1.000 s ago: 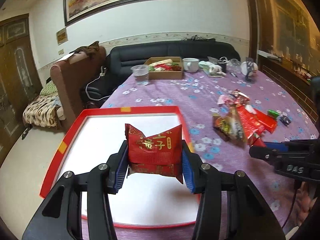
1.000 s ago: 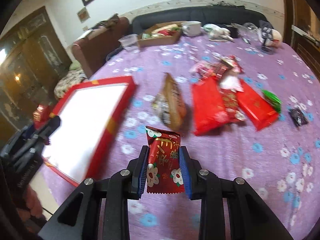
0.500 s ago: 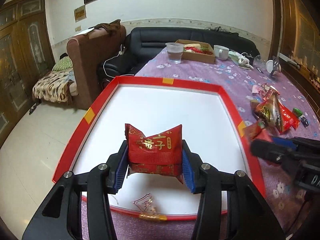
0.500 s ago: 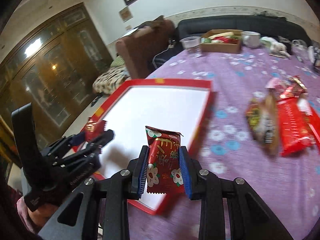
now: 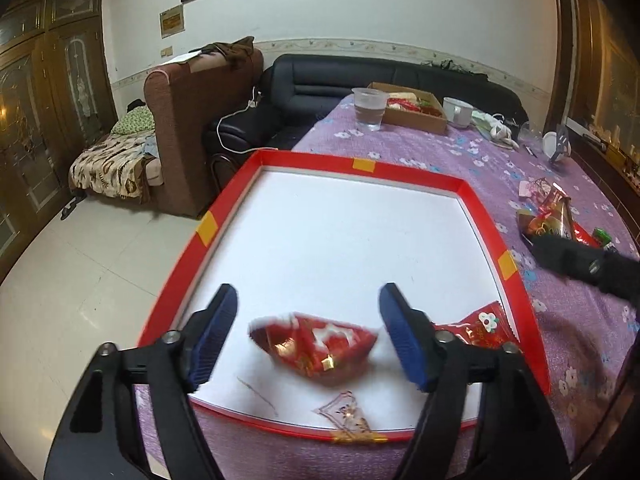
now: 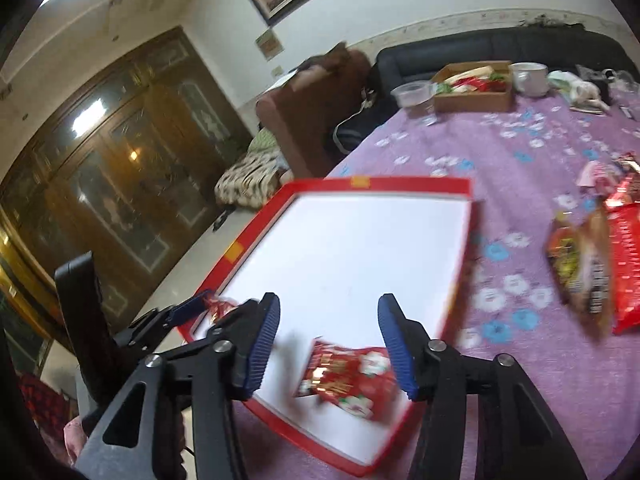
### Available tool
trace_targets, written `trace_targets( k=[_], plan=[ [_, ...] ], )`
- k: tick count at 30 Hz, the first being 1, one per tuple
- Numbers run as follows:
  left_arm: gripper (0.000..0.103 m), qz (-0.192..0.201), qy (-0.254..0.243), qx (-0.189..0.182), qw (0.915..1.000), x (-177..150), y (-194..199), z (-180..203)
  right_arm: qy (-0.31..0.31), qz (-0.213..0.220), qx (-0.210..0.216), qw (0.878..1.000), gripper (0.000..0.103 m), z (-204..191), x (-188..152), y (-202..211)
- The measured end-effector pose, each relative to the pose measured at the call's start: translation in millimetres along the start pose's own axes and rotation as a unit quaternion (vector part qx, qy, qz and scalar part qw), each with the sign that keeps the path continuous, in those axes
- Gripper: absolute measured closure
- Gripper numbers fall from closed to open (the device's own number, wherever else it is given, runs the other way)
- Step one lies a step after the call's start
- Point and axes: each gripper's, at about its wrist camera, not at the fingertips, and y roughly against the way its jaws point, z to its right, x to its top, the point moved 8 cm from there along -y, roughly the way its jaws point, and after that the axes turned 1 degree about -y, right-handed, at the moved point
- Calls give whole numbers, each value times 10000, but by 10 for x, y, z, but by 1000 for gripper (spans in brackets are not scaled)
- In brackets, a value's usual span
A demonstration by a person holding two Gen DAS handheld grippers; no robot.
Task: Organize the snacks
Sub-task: 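Grasp the brown snack bag with the left gripper while the right gripper approaches the green packet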
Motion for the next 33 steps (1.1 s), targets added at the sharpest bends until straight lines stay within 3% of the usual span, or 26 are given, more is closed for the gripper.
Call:
trace_targets(
  k=[5,8,12,18,23,27,33],
  plan=[
    [27,2,255,38,9997,33,29,-134,-487,301,-368,9977,41,570,75,423],
    [27,72,202,-59,9998,58,90,-47,-792,529,-648,9933,40,988,78,812],
    [27,122,-198,-377,9990,47,168,318,-1154,845,-1150,9830,34,1542,25,1367],
    [27,6,-940,-913,9914,-49,243,1036,-1760,1048,-1599,9656,30,2184,-90,1855],
    [27,-84,-1387,-1056,9847,-56,277,1462,-2020,994,-1784,9579,30,2617,-92,1940],
    [27,-141,-1409,-1164,9831,61,284,1657,-1870,744,-2035,9582,30,2861,39,1832],
    [27,-343,-1271,-1335,9823,278,114,2063,-2675,796,-1523,9481,30,3191,264,1600]
  ],
)
